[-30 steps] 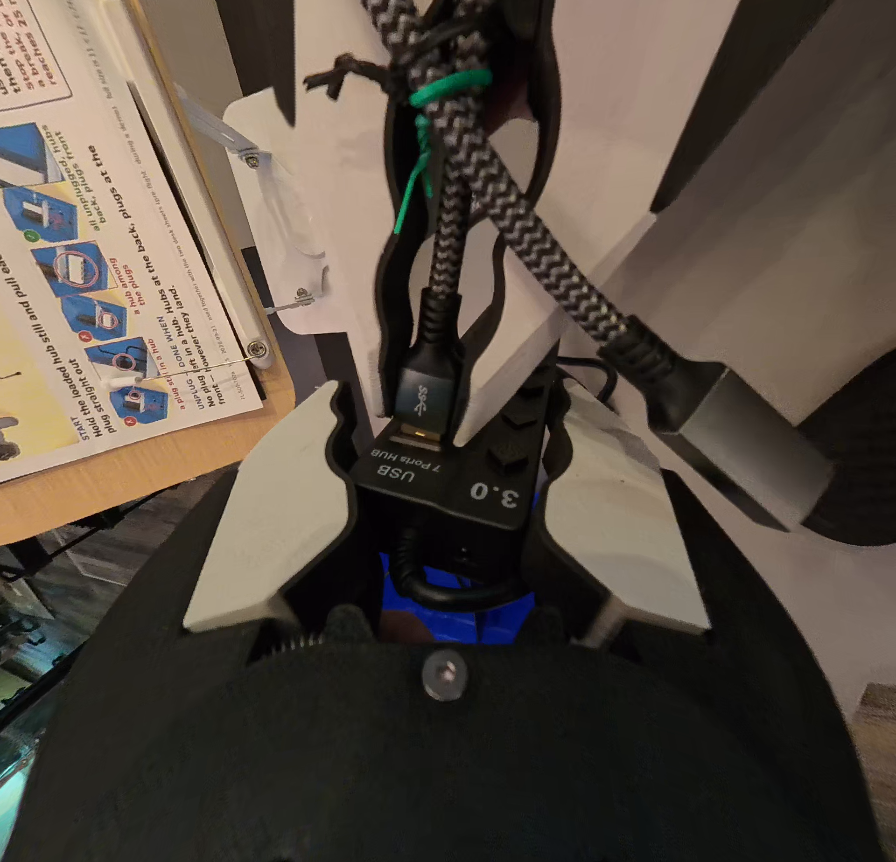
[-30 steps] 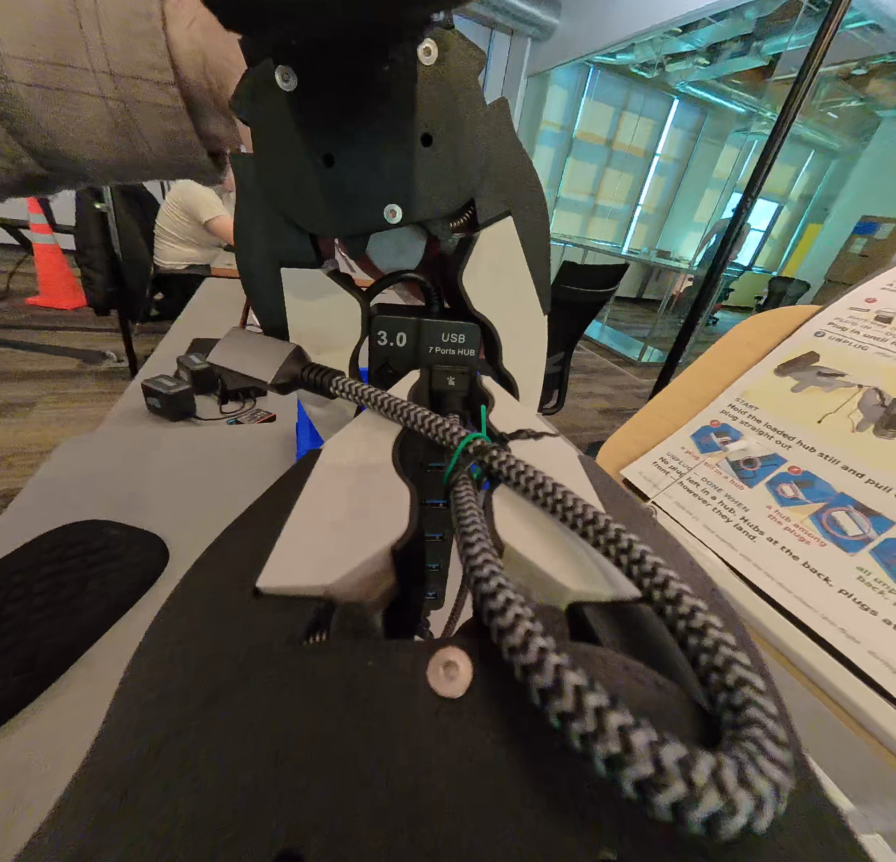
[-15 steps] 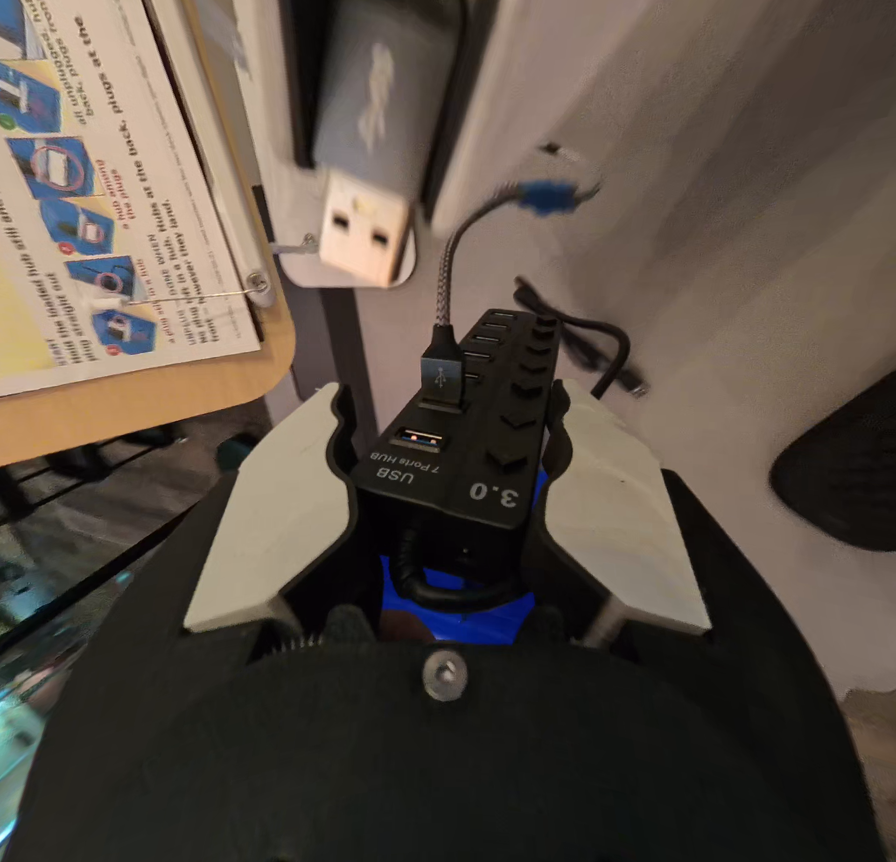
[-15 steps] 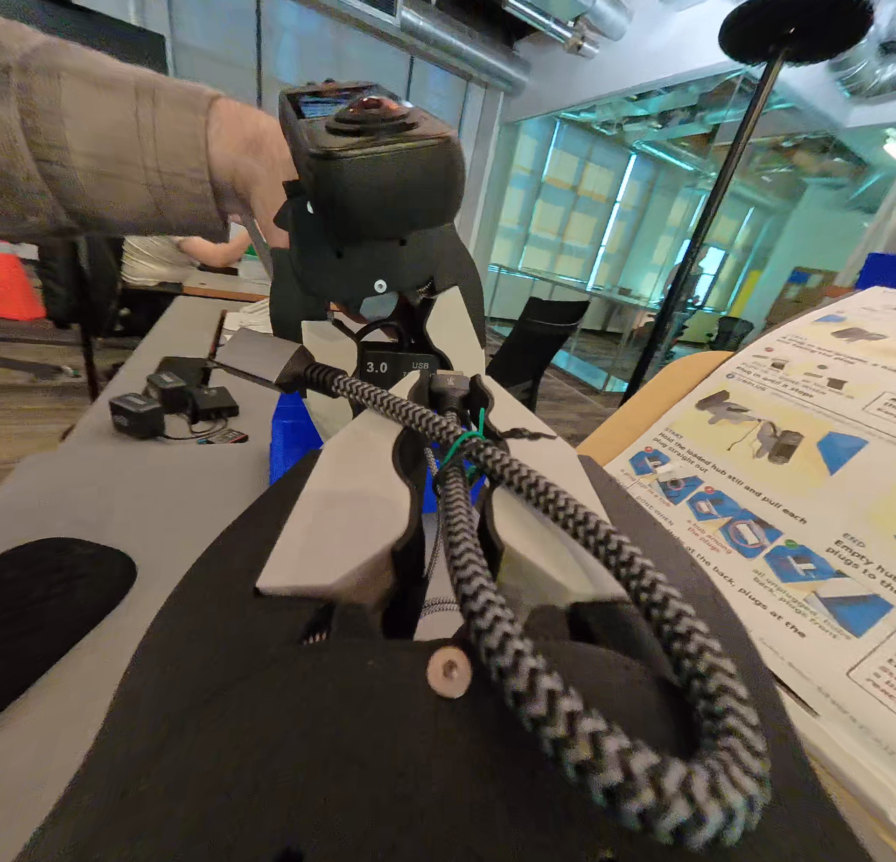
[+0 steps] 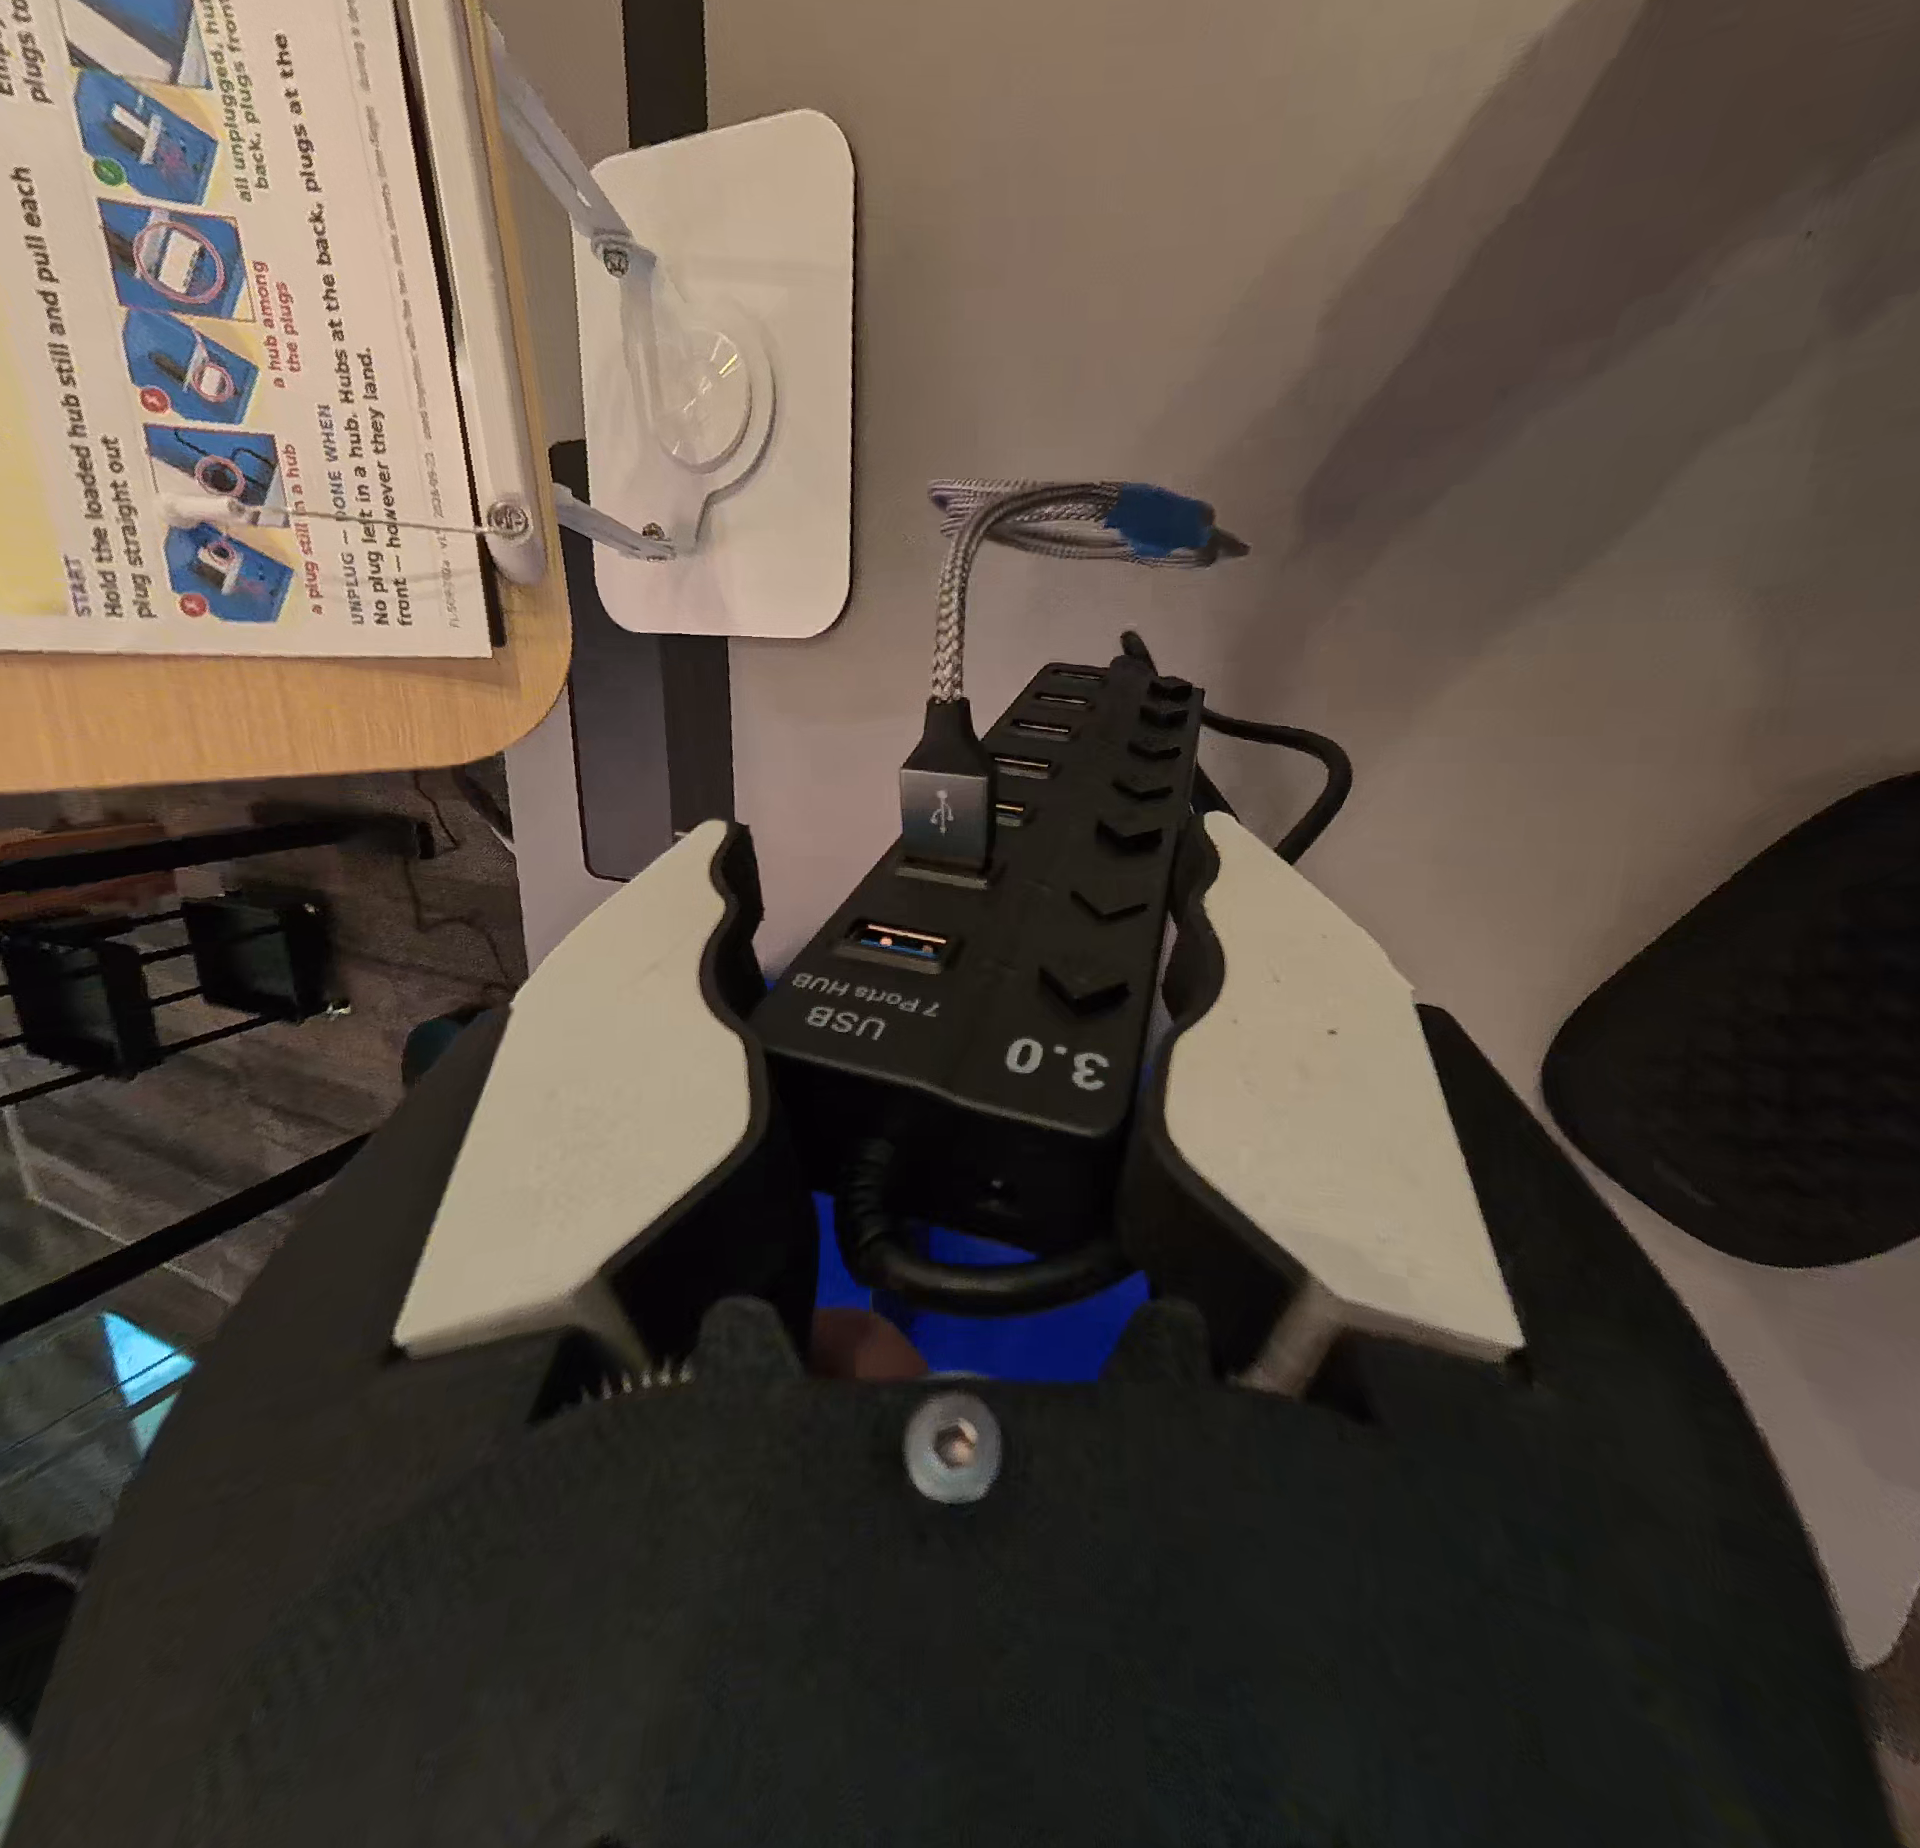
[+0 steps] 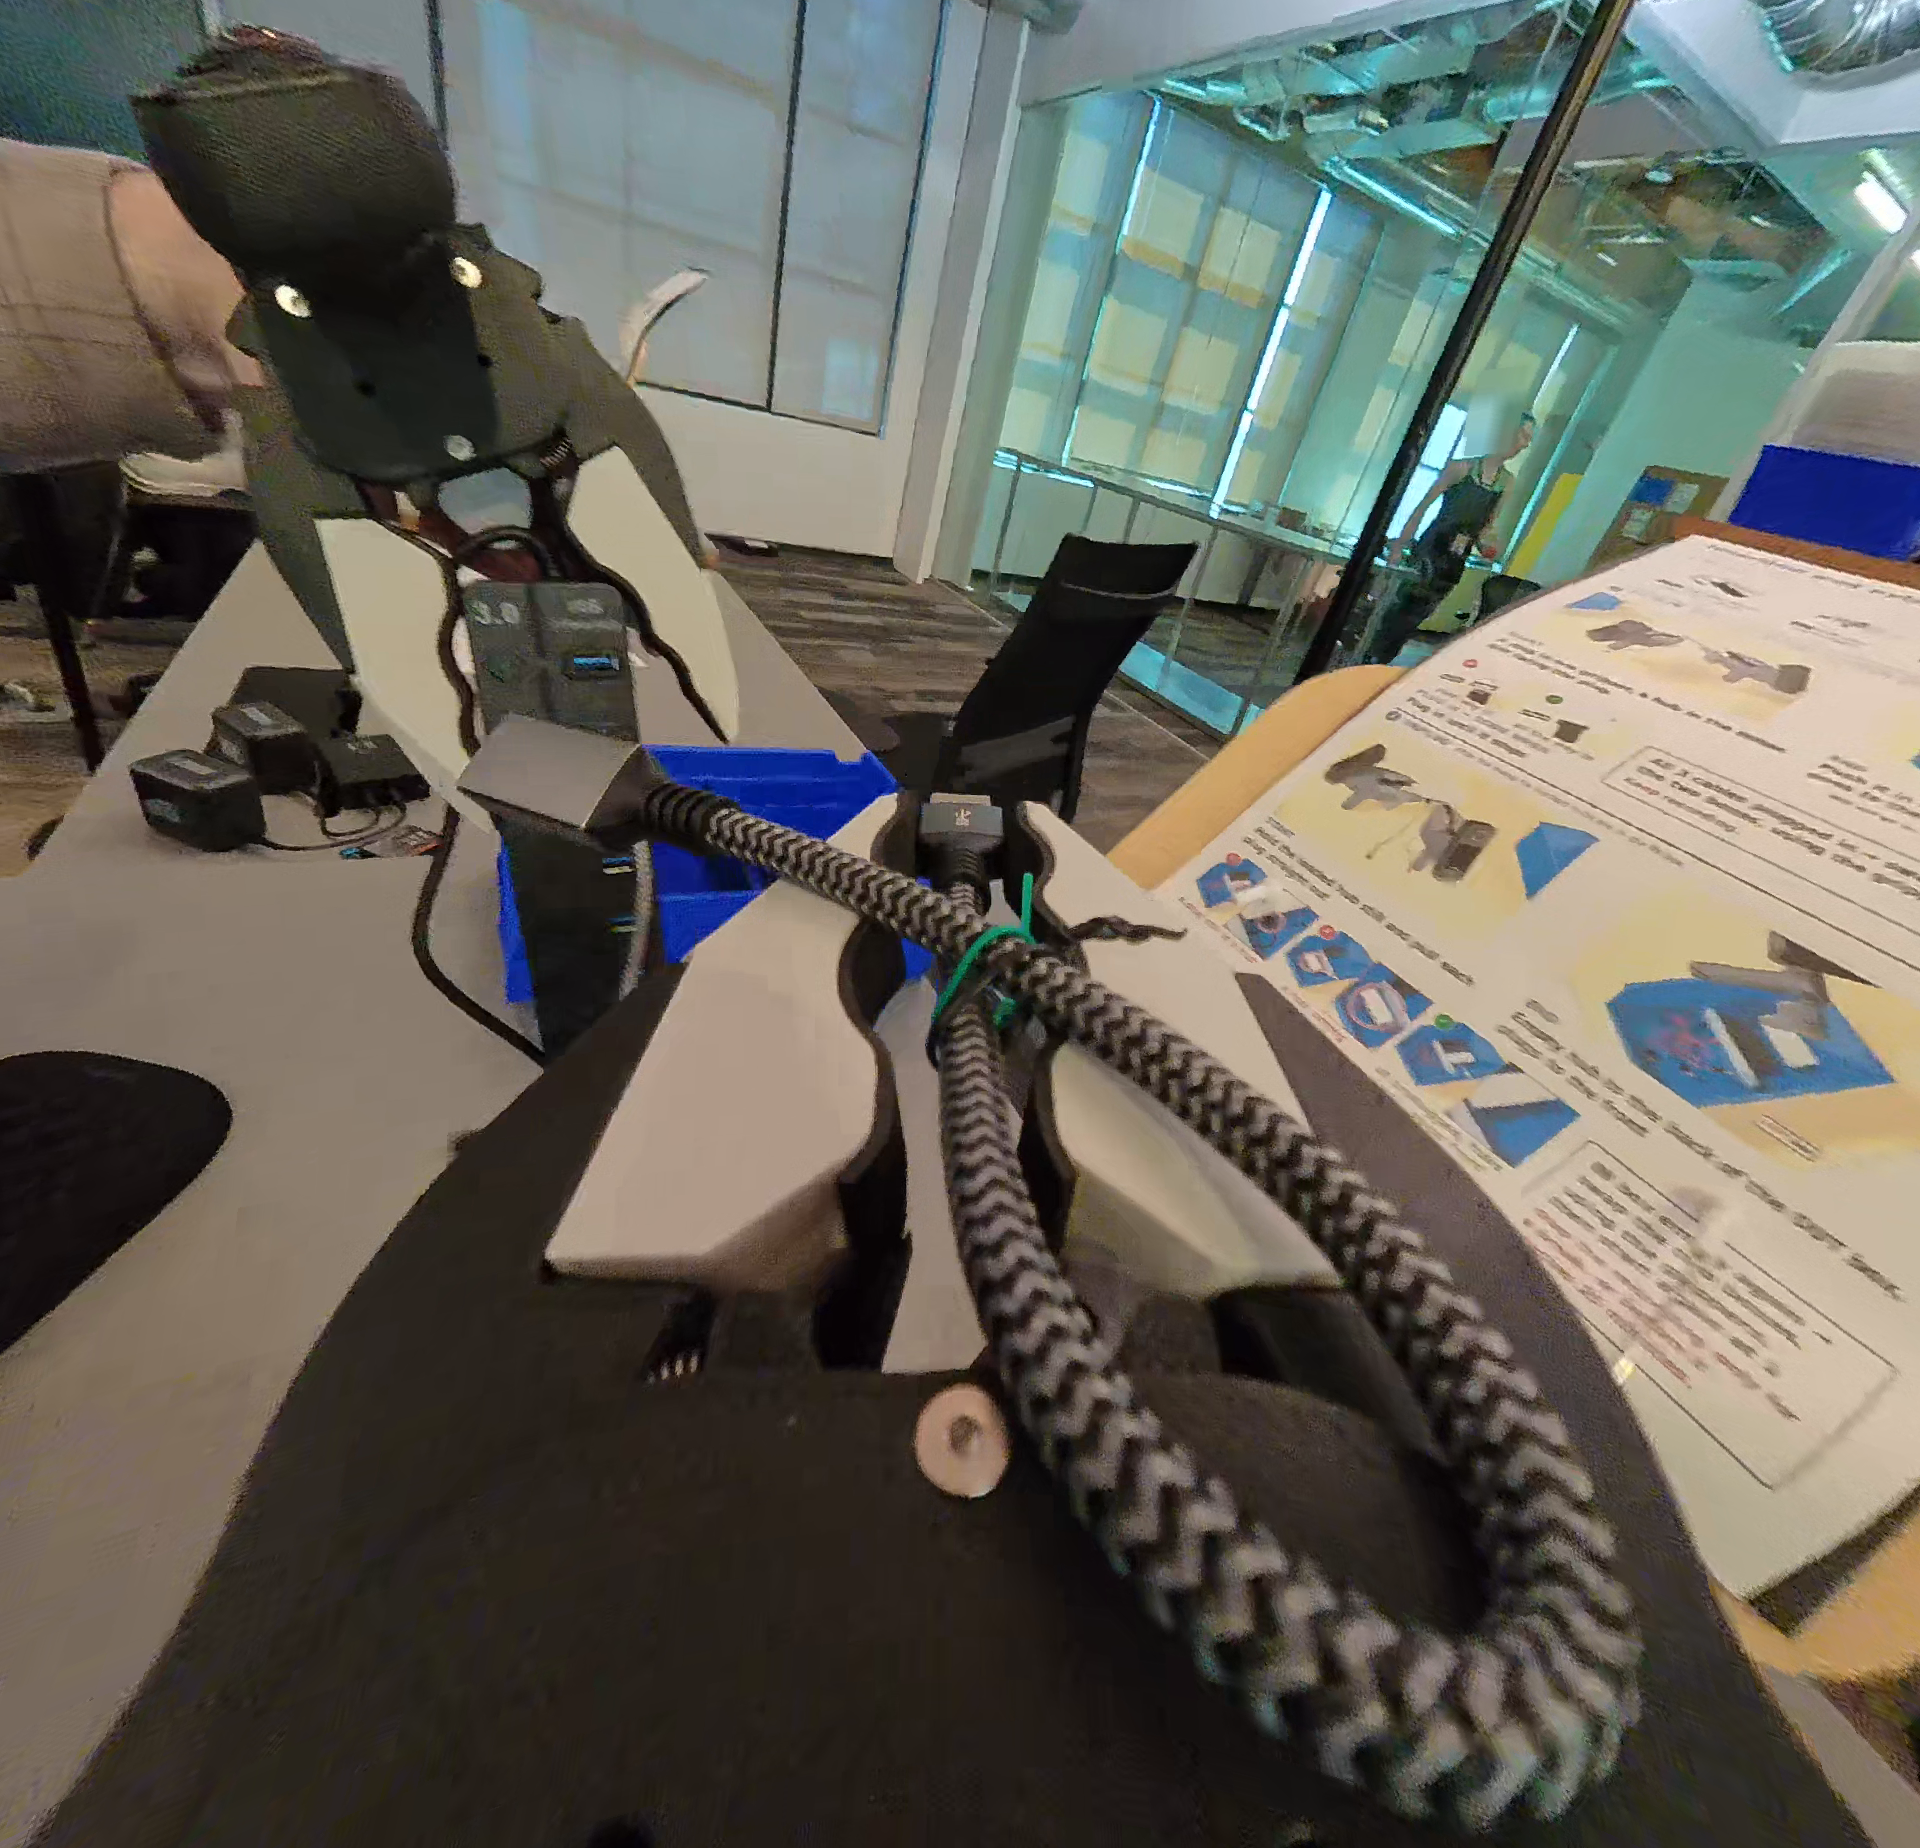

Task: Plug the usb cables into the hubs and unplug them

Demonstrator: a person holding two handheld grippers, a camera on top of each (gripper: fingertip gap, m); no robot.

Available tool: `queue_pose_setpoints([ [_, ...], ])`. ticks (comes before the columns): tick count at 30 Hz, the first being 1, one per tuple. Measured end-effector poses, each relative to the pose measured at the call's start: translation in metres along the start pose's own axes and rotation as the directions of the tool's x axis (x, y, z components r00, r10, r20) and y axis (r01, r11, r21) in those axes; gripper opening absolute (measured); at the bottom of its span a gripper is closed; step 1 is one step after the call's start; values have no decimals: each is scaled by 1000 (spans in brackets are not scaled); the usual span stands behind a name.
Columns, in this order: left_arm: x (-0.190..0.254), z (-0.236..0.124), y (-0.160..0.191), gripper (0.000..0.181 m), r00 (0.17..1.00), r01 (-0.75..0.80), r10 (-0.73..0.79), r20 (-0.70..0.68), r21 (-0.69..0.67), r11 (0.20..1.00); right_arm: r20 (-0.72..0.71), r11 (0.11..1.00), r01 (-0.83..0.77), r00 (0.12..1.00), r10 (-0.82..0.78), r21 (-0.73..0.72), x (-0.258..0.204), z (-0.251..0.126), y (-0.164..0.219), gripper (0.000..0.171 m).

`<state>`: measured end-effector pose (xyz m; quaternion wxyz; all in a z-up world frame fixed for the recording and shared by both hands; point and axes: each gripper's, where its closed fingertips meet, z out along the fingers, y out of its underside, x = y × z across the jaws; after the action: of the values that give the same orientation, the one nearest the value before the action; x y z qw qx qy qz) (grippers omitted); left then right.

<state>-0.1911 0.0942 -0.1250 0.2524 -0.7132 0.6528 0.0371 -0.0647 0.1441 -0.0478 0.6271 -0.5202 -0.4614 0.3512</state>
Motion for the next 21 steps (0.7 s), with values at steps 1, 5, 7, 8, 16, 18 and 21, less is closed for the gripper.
queue_pose_setpoints([
  [1, 1, -2, 3, 77, 1000, 12, -12, 3, 20, 1000, -18, 1000, 4, 1000, -5, -28, 11, -8, 2, 13],
  [5, 9, -7, 15, 77, 1000, 15, -16, 18, 63, 998, -132, 987, 11, 991, -32, -161, 71, -74, 18, 13],
  [7, 15, -7, 19, 76, 1000, 10, -12, 15, 73, 997, -233, 971, -4, 971, -53, -241, 109, -126, 34, 14],
  [8, 17, -6, 20, 76, 1000, 10, -11, 13, 80, 997, -290, 952, -7, 953, -87, -307, 130, -156, 46, 14],
  [16, 28, 9, 27, 77, 1000, 3, -3, 4, 86, 996, -390, 501, -108, 771, -503, -859, 231, -389, 162, 14],
  [18, 31, 13, 25, 77, 1000, -1, 2, -3, 82, 997, -346, 395, -137, 775, -529, -909, 236, -420, 192, 14],
  [21, 30, 15, 20, 77, 1000, -9, 10, -7, 81, 997, -265, 265, -134, 788, -555, -955, 237, -445, 227, 14],
])
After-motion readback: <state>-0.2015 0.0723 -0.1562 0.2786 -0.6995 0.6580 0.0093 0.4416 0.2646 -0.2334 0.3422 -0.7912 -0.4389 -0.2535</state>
